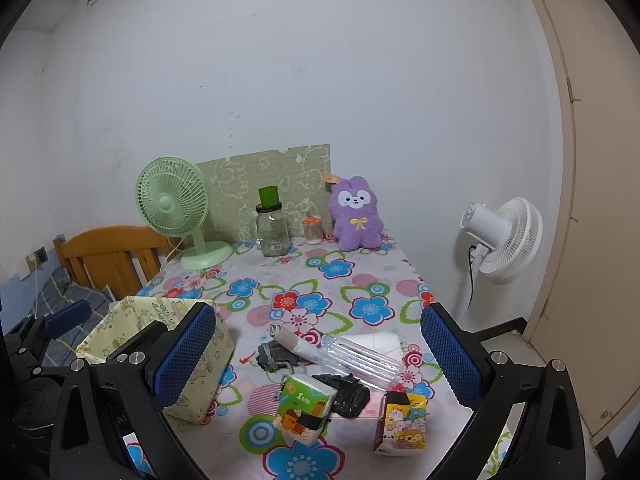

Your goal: Organize soft objects

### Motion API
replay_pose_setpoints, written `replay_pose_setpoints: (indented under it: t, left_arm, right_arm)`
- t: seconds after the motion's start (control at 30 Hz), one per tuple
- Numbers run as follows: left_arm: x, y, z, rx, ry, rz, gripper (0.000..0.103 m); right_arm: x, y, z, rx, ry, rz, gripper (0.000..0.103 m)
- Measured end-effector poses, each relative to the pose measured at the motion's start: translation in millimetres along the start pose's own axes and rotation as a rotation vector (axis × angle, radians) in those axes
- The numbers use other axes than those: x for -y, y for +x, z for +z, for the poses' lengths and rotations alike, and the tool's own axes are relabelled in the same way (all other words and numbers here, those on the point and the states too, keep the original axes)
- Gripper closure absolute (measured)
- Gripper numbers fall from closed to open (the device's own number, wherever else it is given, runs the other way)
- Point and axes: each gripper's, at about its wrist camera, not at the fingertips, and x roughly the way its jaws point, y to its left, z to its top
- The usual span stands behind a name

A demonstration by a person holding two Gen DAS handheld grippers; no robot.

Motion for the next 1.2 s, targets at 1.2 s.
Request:
replay_pose_setpoints:
  t: [1.2]
  left_arm:
    - [-3.1, -8.5, -4.8, 0.021, -0.007, -0.002, 0.0]
  right_arm:
    - [-9.0, -7.4, 1.8, 0.008, -0.014, 0.007, 0.0]
